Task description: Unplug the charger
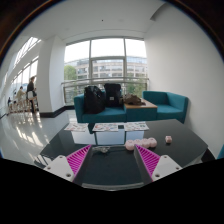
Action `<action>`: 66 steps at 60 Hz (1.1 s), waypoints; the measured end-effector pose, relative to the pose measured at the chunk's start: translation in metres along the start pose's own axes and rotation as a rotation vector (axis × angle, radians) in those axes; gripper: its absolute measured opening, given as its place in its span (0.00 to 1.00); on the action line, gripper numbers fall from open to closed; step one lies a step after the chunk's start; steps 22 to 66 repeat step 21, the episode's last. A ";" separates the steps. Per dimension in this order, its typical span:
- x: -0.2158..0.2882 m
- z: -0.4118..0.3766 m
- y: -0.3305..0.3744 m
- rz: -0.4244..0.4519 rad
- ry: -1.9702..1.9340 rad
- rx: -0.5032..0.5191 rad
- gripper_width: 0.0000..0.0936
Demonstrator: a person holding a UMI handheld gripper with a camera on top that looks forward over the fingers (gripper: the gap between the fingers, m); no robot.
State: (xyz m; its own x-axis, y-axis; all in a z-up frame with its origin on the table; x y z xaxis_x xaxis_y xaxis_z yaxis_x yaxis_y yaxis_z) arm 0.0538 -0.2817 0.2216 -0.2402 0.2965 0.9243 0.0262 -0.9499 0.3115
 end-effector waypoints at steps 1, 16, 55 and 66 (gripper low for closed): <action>-0.001 -0.004 0.004 0.003 0.000 0.003 0.90; 0.006 -0.016 0.019 0.022 0.012 0.011 0.90; 0.007 -0.016 0.020 0.021 0.011 0.008 0.90; 0.007 -0.016 0.020 0.021 0.011 0.008 0.90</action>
Point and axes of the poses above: the point between the fingertips, and its own axes, seen from behind it with the camera up: z to the right, x up, y backward, against the way the camera looks, the point moved 5 cm from there along y, backward, against the way the camera looks, and after that the axes turned 15 degrees about y, right-handed, at the moved point
